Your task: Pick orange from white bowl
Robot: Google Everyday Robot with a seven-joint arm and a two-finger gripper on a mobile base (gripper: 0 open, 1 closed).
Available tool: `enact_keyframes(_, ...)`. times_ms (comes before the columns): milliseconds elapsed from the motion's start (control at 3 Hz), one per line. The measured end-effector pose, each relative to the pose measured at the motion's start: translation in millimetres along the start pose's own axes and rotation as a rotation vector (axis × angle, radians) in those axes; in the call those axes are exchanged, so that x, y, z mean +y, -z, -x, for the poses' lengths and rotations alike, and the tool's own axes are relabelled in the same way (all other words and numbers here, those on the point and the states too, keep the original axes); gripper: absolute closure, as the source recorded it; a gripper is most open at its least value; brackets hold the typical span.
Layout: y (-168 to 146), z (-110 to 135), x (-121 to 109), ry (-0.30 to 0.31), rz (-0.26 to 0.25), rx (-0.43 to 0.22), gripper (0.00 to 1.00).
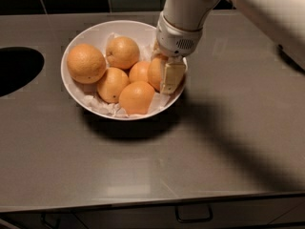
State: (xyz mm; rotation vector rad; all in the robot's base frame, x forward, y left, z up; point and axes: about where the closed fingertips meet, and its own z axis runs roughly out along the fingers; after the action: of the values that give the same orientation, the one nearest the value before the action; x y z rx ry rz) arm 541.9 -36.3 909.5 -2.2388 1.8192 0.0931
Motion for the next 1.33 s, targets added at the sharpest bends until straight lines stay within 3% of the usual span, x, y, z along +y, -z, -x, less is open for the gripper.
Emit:
enact_keyframes(333, 0.0, 0.0, 0.0, 0.0, 0.0, 0.0, 0.89)
enact_keyframes(667, 0.0, 0.0, 0.0, 0.0, 0.0, 0.0, 1.0)
enact_keyframes(1000, 0.1, 0.6, -0.5, 0.001, -0.003, -0.002, 1.0)
enact_keyframes(1333, 6.3, 7.9, -3.3, 0.021, -0.038, -0.034, 1.0)
